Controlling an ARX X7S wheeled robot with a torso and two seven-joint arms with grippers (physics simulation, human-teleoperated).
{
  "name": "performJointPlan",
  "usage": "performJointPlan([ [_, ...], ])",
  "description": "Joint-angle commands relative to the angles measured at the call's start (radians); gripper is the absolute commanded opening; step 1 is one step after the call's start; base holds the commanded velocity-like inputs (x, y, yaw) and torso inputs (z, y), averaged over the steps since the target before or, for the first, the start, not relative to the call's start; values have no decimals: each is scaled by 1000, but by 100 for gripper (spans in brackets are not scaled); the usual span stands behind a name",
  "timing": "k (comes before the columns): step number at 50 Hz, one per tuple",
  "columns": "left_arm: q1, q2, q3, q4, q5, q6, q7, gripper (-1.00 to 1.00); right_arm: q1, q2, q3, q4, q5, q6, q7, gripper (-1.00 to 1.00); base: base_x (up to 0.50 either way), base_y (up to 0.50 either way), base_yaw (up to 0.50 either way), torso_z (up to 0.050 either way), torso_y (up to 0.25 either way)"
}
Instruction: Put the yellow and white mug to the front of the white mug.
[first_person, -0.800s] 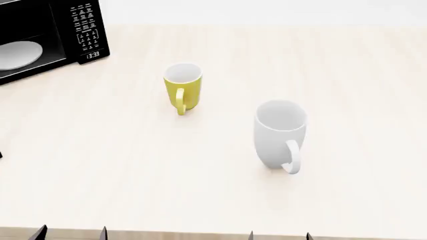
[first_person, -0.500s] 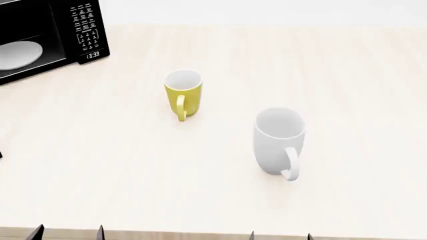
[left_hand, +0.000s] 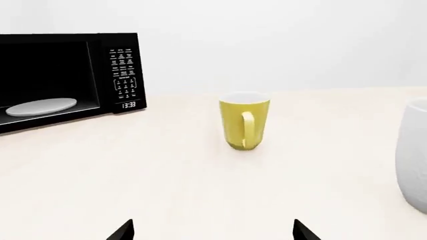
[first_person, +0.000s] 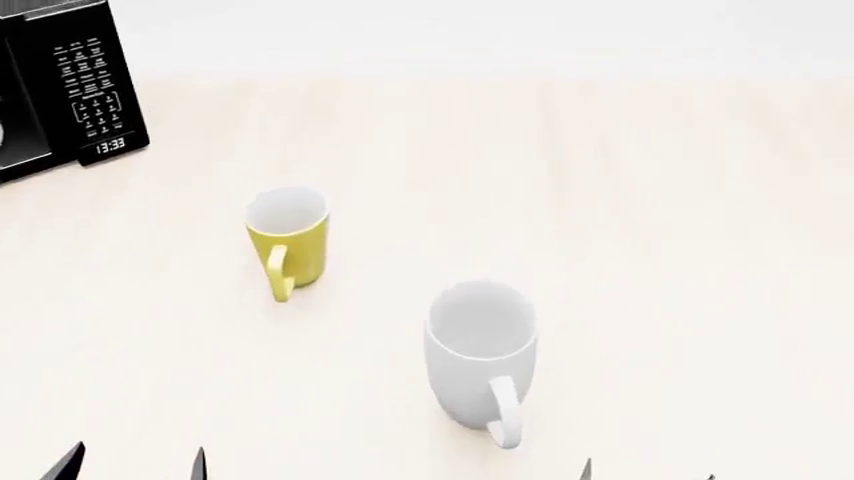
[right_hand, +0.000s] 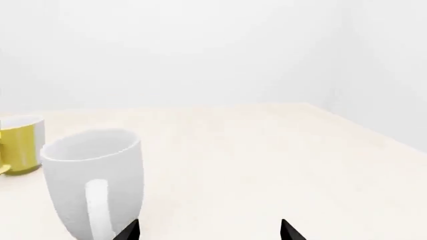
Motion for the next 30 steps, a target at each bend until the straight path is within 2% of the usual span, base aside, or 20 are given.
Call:
performJointPlan([
  [1,-10,-17,12,-16,-27,14,-3,100,-30,22,26,-34,73,-45,-19,100,457,-230,0,0,0],
  [30,-14,-41,41,-33,-77,29,-10,100,-35,46,4,-35,95,-52,-7,100,484,-185,0,0,0],
])
